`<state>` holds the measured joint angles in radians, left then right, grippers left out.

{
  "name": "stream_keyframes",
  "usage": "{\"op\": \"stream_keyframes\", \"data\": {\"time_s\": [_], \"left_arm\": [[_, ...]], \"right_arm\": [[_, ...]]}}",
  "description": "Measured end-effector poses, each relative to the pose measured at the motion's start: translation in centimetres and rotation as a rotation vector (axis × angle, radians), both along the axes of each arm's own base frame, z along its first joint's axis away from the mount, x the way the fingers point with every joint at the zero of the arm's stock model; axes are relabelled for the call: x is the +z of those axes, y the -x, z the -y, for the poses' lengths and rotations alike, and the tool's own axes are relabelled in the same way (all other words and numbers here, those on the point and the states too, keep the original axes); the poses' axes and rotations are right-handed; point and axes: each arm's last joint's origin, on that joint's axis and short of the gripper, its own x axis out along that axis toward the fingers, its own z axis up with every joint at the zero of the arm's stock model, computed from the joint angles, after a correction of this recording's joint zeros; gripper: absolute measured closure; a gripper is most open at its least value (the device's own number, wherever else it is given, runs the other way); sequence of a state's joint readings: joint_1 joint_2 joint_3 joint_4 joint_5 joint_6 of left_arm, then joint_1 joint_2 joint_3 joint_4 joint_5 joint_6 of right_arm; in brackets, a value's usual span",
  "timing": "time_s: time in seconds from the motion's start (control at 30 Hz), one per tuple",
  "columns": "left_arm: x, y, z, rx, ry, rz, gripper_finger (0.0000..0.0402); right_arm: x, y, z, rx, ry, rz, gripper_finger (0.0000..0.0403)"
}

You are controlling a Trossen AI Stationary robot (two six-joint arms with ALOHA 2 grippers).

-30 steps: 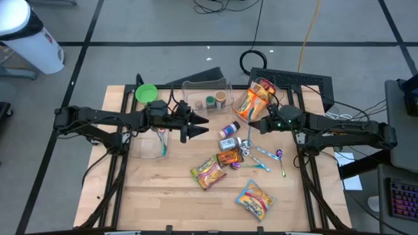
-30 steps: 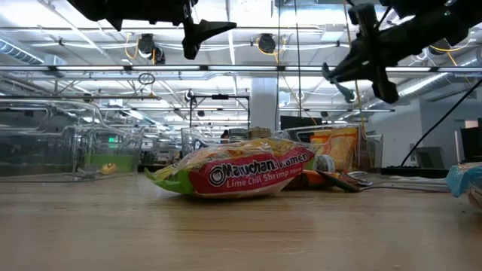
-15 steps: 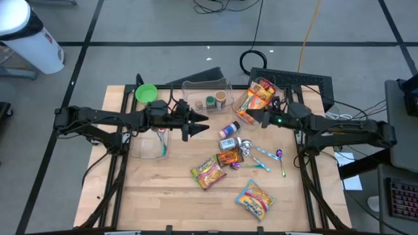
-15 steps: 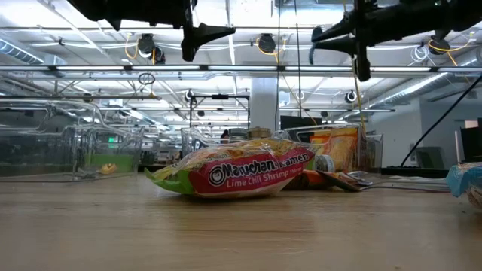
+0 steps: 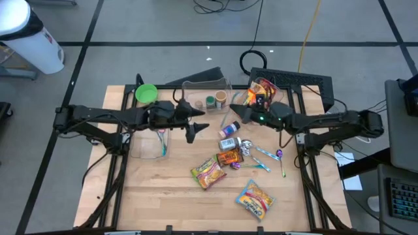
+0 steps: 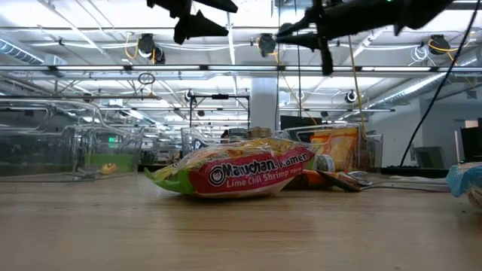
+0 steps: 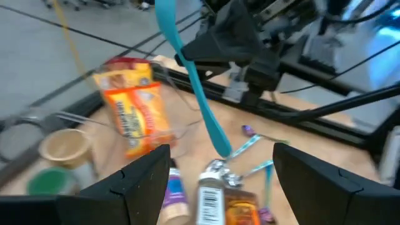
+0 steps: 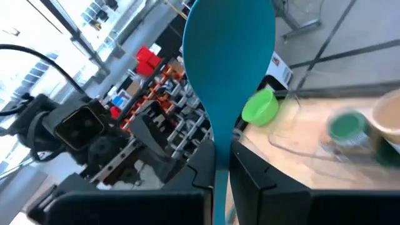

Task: Pick & Place Food Item
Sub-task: Put the blue spoon into the left transparent bin

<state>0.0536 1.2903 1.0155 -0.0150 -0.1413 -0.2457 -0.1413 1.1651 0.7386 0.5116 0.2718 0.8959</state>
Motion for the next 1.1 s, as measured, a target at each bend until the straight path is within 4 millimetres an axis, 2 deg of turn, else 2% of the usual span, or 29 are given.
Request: {"op": "stream_keyframes", "data": {"time_s": [0.3, 0.57, 0.7, 1.0, 1.1], "left_arm": [[2.7, 0.4, -0.3, 0.078, -0.124, -0.095, 0.011], [2.6, 0.5, -0.3, 0.111, -0.147, -0.129, 0.011], [2.1, 0.2, -0.4, 0.147, -0.14, -0.152, 0.011], [1.5, -0.6, -0.6, 0.2, -0.118, -0.15, 0.0111], [1.2, -0.9, -0.6, 0.202, -0.115, -0.153, 0.0126]], "right_arm": [[3.4, -4.3, 0.7, -0.066, 0.056, 0.035, 0.0389], [4.7, -7.2, 1.0, -0.062, 0.049, 0.062, 0.0389], [5.0, -7.8, 1.1, -0.058, 0.052, 0.066, 0.0389], [4.9, -8.0, 0.4, -0.04, 0.058, 0.064, 0.0389], [4.9, -8.0, 0.4, -0.039, 0.058, 0.063, 0.0389]]}}
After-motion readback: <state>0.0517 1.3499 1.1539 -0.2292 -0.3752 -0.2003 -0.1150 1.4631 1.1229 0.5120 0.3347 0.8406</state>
